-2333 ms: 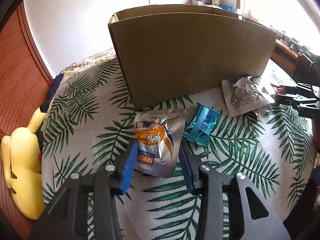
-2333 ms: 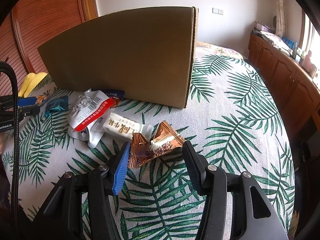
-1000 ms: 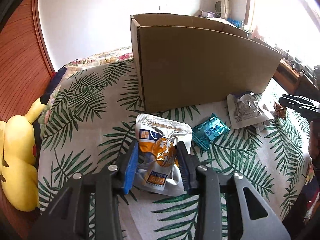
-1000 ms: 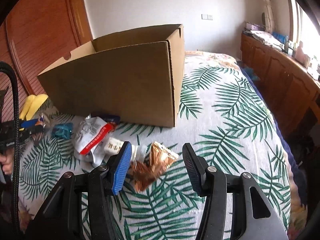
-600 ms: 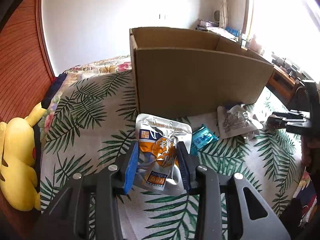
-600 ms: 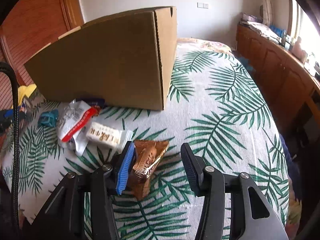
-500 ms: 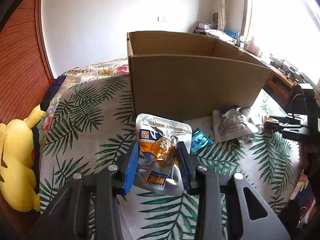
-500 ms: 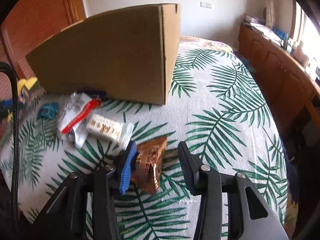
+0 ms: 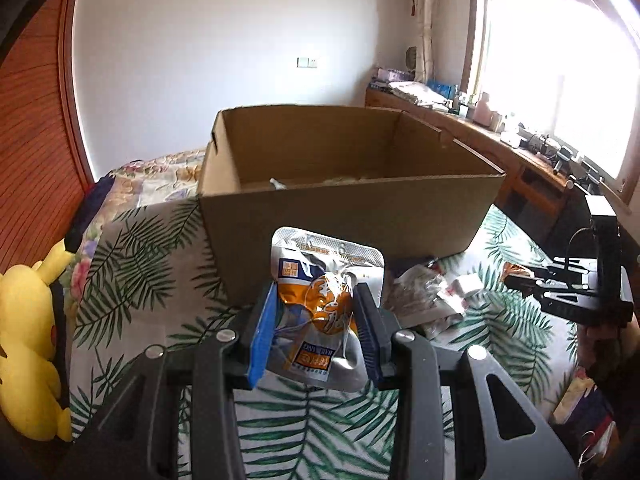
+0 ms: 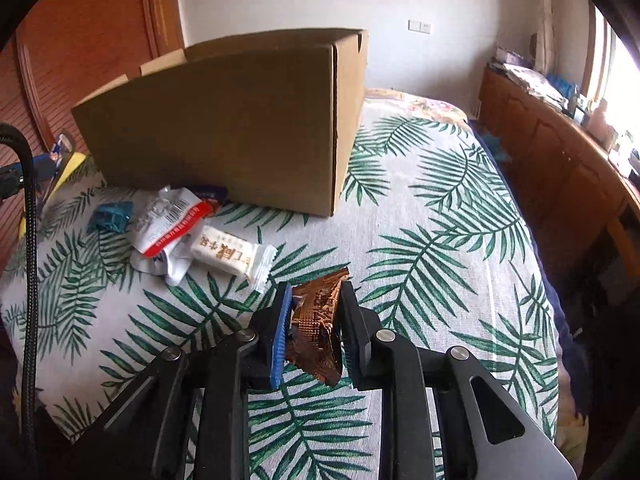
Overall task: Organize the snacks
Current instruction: 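Carry both held snacks up and over the cardboard box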
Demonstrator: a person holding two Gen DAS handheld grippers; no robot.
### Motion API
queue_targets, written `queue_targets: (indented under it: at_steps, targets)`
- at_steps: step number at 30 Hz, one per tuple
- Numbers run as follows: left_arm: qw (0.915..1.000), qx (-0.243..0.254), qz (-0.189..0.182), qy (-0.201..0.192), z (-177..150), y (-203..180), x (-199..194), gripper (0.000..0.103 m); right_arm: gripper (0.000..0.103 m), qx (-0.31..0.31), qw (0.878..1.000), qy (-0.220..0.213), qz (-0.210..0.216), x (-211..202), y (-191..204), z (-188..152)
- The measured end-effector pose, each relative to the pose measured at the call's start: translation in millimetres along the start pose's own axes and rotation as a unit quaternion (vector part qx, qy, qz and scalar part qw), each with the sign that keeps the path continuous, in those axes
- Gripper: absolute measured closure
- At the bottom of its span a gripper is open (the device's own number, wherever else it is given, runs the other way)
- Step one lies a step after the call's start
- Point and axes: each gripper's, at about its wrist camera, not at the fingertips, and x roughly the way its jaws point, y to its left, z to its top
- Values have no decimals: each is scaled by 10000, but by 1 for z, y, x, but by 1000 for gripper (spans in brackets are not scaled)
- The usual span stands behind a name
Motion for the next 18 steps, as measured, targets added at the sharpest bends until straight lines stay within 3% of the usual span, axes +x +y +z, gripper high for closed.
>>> queue_targets:
  at_steps: [18]
  targets:
    - [9981,122,-123,-596,51,-17,-10,67,81,-206,9975,-645,207,-37,8,49]
